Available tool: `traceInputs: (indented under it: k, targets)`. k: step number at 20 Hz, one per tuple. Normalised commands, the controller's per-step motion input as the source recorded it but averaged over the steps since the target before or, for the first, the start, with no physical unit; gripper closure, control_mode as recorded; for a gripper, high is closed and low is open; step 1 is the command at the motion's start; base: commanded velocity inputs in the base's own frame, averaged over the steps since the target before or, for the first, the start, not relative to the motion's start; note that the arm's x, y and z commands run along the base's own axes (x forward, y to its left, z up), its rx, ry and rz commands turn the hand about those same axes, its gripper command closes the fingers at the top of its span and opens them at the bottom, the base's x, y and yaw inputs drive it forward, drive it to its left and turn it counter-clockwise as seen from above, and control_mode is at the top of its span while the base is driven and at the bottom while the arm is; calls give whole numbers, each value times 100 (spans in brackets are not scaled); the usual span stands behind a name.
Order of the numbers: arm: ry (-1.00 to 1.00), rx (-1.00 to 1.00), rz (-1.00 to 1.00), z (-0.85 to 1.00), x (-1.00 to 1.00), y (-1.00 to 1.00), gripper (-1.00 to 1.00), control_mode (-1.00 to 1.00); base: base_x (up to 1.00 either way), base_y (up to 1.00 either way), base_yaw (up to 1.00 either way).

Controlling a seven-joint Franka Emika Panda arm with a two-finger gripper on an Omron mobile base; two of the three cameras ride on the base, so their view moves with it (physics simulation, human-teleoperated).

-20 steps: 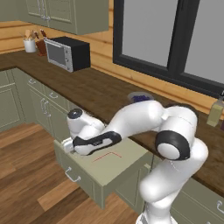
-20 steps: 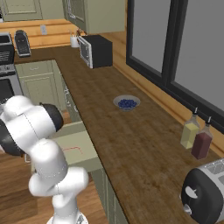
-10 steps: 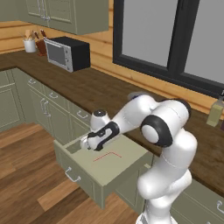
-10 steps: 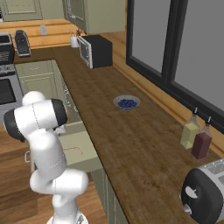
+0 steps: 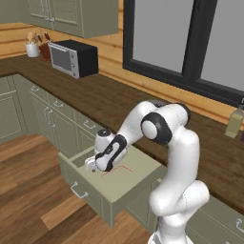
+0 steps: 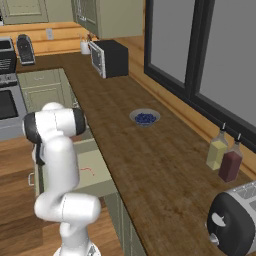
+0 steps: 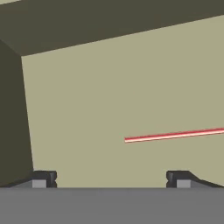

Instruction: Take a straw from the drawer in front and place it inside the glass cup on the dining counter.

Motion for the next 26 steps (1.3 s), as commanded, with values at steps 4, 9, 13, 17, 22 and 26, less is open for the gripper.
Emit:
traceInputs:
  k: [4,9,13,17,22,26]
  targets:
    - [7,0,0,-53,7,34,-100,-100,0,0,0]
    - [12,0,1,-43,10,41,-100,-100,0,0,0]
    - [12,2,4,-28,-2,70,-100,-100,0,0,0]
    - [2,1,6,1,-34,98,-100,-100,0,0,0]
    - [-2,0,3,30,-49,80,-100,-100,0,0,0]
    - [-18,0,-2,69,-42,-23,-100,-100,0,0,0]
